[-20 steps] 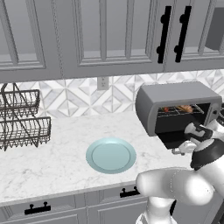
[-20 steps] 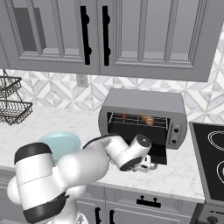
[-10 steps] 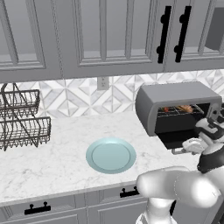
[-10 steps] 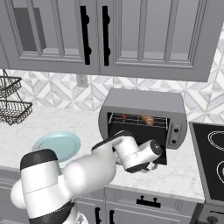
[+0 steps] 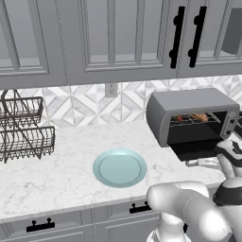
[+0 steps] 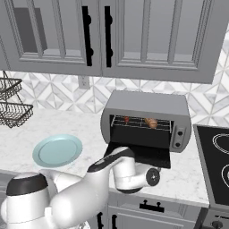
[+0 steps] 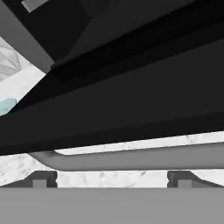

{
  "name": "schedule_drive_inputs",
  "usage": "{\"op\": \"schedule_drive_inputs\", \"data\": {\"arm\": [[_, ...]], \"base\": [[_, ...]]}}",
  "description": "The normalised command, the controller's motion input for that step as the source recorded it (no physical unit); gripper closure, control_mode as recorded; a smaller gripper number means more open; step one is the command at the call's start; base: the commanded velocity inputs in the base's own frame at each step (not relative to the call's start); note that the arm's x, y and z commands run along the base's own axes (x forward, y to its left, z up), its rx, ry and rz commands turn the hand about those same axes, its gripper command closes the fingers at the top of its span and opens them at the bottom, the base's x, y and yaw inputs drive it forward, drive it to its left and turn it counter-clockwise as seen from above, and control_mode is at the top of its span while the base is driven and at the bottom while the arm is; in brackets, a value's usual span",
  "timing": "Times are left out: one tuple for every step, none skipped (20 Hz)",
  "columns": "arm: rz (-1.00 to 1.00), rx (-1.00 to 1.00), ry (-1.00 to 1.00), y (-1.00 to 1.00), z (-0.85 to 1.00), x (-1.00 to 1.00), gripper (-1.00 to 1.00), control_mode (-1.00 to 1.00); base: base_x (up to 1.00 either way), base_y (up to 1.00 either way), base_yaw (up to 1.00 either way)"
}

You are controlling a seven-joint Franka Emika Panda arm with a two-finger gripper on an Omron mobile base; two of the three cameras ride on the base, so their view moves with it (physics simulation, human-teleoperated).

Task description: Pick up the kebab skewer and baguette bread, and place them inside the toaster oven. Close the toaster oven door and start by setting the timer.

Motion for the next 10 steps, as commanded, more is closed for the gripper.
{"op": "schedule_drive_inputs", "data": {"arm": [[-0.13,0.0,-0.17,0.11,0.51,0.34,-1.0,-1.0],[-0.12,0.0,-0.13,0.1,0.48,0.32,-1.0,-1.0],[-0.12,0.0,-0.15,0.15,0.51,0.23,-1.0,-1.0],[-0.13,0.0,-0.15,0.16,0.56,0.26,-1.0,-1.0],[-0.13,0.0,-0.13,0.19,0.56,0.21,-1.0,-1.0],[-0.13,0.0,-0.1,0.1,0.64,0.23,-1.0,-1.0],[-0.12,0.0,-0.09,0.11,0.62,0.22,-1.0,-1.0],[-0.12,0.0,-0.08,0.1,0.66,0.23,-1.0,-1.0],[-0.12,0.0,-0.09,0.09,0.66,0.24,-1.0,-1.0],[-0.12,0.0,-0.08,0.06,0.69,0.21,-1.0,-1.0]], "base": [[0.0,0.0,0.0],[0.0,0.0,0.0],[0.0,0.0,0.0],[0.0,0.0,0.0],[0.0,0.0,0.0],[0.0,0.0,0.0],[0.0,0.0,0.0],[0.0,0.0,0.0],[0.0,0.0,0.0],[0.0,0.0,0.0]]}}
